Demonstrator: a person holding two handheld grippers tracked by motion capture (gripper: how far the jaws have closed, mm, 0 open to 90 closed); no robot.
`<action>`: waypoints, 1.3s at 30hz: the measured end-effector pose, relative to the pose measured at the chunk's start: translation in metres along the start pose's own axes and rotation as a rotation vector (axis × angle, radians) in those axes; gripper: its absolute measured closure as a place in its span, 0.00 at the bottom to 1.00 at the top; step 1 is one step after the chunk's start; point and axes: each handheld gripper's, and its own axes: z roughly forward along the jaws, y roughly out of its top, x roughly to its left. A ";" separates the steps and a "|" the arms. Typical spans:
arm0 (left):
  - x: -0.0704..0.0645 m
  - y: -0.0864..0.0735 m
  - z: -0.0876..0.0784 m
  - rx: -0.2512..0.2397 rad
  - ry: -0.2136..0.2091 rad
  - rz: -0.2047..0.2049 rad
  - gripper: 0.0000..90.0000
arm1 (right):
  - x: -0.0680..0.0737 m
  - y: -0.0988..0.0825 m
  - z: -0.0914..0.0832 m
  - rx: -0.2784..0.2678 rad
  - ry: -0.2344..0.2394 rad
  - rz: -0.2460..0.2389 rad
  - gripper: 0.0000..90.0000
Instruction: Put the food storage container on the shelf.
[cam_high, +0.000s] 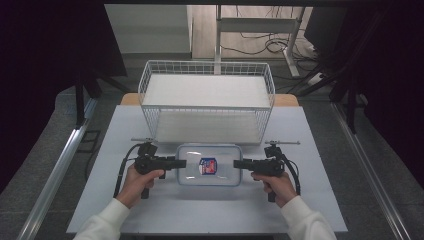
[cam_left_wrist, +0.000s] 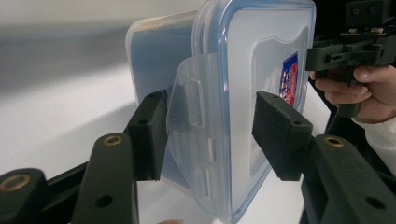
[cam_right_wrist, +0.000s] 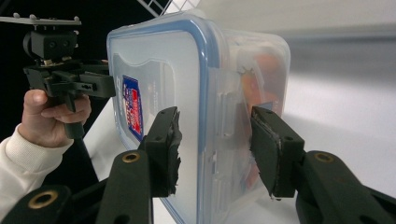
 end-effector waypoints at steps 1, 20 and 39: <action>0.000 0.000 0.000 0.000 0.000 0.000 0.52 | -0.002 0.003 0.002 -0.002 0.001 -0.001 0.59; 0.053 0.036 0.018 -0.040 0.000 -0.016 0.52 | -0.035 0.051 0.041 -0.021 -0.011 -0.018 0.59; 0.059 0.037 0.032 -0.131 0.041 -0.104 0.47 | -0.042 0.045 0.048 -0.113 -0.079 0.092 0.56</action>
